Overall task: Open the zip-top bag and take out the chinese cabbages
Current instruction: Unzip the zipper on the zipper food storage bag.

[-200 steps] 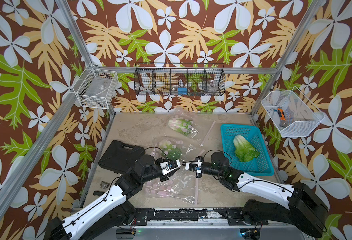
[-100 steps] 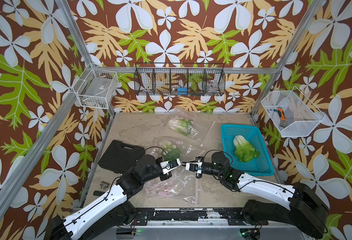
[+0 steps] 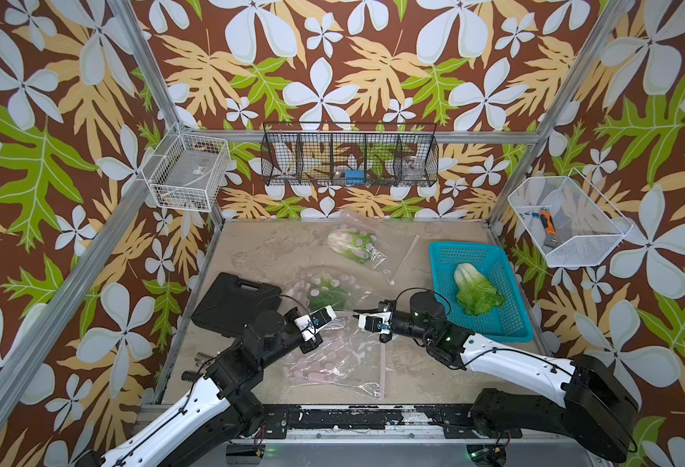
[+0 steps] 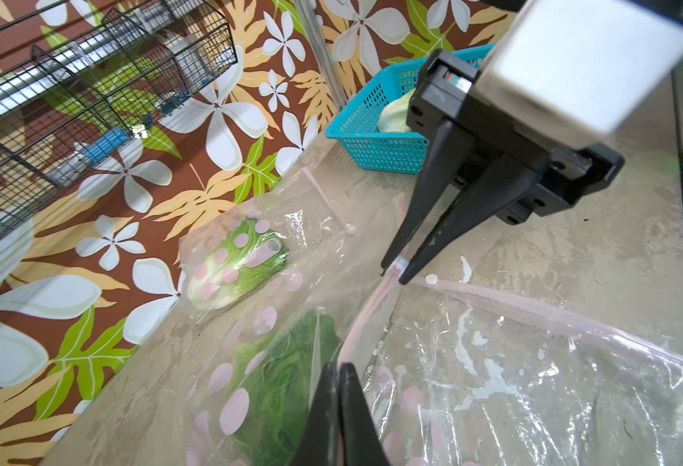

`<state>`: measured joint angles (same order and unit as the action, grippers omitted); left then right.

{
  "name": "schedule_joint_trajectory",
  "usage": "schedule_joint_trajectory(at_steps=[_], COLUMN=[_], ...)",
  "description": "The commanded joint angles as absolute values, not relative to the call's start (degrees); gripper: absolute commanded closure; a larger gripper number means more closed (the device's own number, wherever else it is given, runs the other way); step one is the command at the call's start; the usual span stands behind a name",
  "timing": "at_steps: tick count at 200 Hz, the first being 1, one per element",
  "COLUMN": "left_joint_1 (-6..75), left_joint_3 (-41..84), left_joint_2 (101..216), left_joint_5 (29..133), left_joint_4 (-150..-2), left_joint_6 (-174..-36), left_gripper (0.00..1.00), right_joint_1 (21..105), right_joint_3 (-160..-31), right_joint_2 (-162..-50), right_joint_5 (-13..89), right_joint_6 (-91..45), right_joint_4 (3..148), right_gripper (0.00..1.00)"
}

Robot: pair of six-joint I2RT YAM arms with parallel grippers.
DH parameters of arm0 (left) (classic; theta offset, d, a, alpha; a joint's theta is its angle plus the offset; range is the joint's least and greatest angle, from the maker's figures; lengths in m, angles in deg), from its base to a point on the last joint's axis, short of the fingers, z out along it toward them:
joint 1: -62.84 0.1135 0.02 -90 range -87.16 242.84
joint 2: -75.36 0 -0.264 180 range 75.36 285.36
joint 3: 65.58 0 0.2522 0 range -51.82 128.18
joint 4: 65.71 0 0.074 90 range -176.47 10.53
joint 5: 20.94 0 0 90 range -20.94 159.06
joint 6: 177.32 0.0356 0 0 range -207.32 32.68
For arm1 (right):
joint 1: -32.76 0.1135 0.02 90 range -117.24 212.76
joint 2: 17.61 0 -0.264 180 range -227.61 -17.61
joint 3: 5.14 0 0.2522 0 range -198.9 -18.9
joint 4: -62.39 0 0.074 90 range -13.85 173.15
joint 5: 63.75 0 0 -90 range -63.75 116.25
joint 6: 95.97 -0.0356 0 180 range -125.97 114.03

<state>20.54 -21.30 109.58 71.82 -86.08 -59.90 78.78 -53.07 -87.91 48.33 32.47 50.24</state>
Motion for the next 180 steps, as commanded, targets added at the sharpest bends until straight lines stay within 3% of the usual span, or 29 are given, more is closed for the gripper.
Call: schedule_joint_trajectory(at_steps=[1,167,180], left_joint_1=[20.6,23.8,23.8], left_joint_3=[-22.2,-22.2,-22.3], left_joint_2=[108.1,106.8,106.8], left_joint_5=[66.2,65.4,66.1], left_joint_4=[-83.8,-84.5,-84.7], left_joint_6=[-60.2,-59.5,-59.6], left_gripper=[1.0,1.0,1.0], right_joint_1=[78.5,72.3,72.3], right_joint_3=[-53.3,-48.9,-49.7], right_joint_2=[-87.9,-86.5,-86.1], right_joint_5=[43.2,36.8,36.2], right_joint_6=[32.7,28.6,28.1], right_joint_4=[52.9,49.1,50.4], right_gripper=[1.0,1.0,0.95])
